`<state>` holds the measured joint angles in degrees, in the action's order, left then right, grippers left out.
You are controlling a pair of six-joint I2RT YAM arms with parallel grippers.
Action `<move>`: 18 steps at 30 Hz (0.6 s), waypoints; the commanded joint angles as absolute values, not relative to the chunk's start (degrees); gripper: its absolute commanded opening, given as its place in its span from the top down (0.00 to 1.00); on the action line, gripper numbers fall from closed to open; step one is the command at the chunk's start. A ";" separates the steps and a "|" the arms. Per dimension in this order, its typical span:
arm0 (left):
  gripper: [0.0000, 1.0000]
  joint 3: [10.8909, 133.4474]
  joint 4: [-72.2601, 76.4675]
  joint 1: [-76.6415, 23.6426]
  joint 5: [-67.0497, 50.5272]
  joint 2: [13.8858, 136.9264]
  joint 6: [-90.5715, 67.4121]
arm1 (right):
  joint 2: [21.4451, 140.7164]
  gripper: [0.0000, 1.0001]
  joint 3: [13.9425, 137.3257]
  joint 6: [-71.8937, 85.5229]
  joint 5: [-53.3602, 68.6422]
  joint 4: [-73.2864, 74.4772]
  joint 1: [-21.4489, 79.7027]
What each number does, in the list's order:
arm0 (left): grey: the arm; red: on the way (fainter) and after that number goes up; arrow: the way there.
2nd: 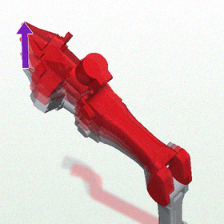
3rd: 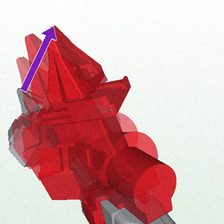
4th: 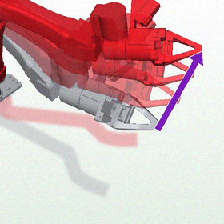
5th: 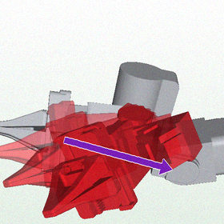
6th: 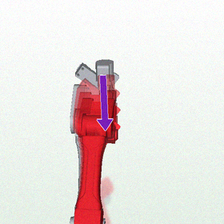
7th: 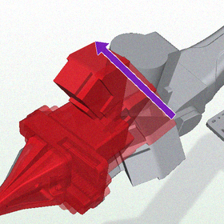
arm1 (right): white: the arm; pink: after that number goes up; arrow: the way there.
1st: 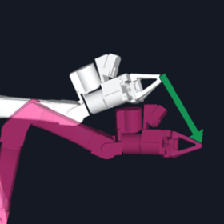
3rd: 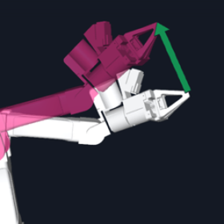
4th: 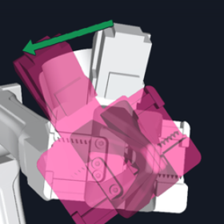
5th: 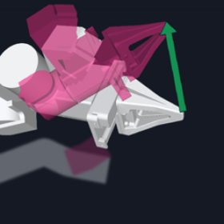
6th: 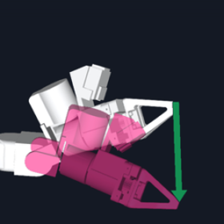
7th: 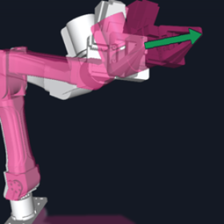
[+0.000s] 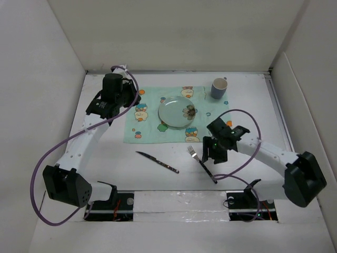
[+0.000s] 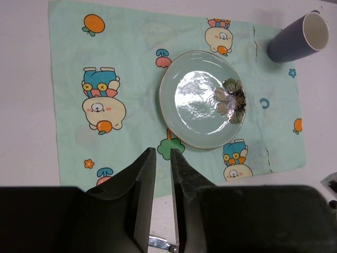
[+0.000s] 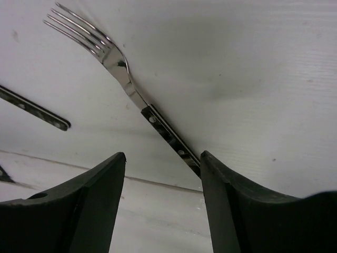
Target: Set the dinner table for one person
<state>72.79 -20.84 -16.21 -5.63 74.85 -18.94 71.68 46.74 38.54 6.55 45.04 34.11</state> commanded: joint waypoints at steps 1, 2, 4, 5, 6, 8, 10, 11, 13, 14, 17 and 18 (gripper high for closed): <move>0.85 75.24 -19.78 -16.44 -6.42 74.09 -18.46 | 78.12 0.35 49.04 37.71 5.98 46.93 39.01; 0.85 75.06 -19.69 -16.44 -6.24 73.83 -18.46 | 80.66 0.35 49.65 37.88 4.76 46.93 41.81; 0.85 74.80 -19.77 -16.44 -6.24 73.13 -18.63 | 82.43 0.35 50.62 38.32 3.25 46.41 43.06; 0.85 74.62 -19.86 -16.44 -6.24 72.86 -18.72 | 83.49 0.35 51.06 38.84 2.56 46.41 43.68; 0.85 74.36 -19.86 -16.44 -6.24 72.25 -18.81 | 85.24 0.36 51.59 39.54 0.37 46.67 43.68; 0.85 74.09 -20.13 -16.44 -5.89 71.63 -18.90 | 86.74 0.37 52.82 41.74 -3.41 47.02 44.30; 0.85 74.35 -20.13 -16.44 -5.19 70.75 -19.07 | 87.98 0.39 53.00 44.28 -6.76 46.76 44.91; 0.85 74.70 -19.95 -16.44 -5.01 70.58 -19.59 | 88.33 0.40 52.91 44.99 -7.81 46.50 45.61; 0.85 75.14 -18.90 -16.44 -5.45 70.05 -20.21 | 89.56 0.46 52.39 45.70 -7.65 45.45 46.41; 0.85 75.58 -18.55 -16.44 -5.88 69.96 -20.56 | 90.43 0.51 52.21 45.70 -7.12 45.35 47.19; 0.85 76.72 -18.11 -16.44 -6.59 70.22 -21.27 | 92.90 0.57 52.73 45.61 -7.21 45.44 49.92; 0.85 76.82 -18.11 -16.44 -6.24 70.22 -21.18 | 93.34 0.59 52.82 45.53 -7.21 45.70 50.44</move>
<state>73.73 -20.71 -16.21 -5.76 72.03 -20.27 91.55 51.92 44.10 -5.19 46.00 48.23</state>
